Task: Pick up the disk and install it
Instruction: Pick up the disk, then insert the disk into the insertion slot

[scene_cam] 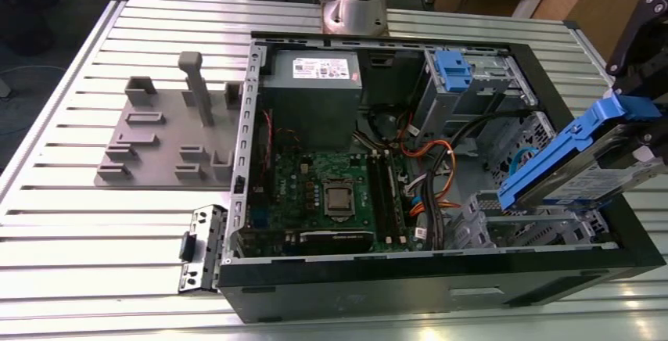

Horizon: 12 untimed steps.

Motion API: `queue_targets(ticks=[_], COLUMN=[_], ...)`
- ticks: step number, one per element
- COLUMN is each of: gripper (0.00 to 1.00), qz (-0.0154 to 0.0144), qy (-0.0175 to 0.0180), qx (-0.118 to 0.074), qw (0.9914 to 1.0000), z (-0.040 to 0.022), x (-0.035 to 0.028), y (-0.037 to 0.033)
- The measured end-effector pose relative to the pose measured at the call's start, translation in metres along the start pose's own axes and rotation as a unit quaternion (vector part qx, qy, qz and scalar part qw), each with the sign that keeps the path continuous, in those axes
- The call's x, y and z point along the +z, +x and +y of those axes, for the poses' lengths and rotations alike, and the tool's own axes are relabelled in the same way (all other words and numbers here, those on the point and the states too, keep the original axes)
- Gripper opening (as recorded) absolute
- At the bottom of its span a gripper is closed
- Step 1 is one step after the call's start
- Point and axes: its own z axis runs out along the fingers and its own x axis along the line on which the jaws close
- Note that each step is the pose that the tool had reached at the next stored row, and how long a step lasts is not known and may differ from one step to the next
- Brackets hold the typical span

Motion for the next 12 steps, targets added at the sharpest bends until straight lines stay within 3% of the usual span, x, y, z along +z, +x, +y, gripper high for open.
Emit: queue_targets(ticks=[8, 12], gripper=[0.36, 0.36], qz=[-0.0001, -0.0007], qy=[0.0, 0.0], qx=[0.0, 0.0], qw=[1.0, 1.0], z=[0.0002, 0.0015], x=[0.0002, 0.0033], y=[0.0, 0.0003])
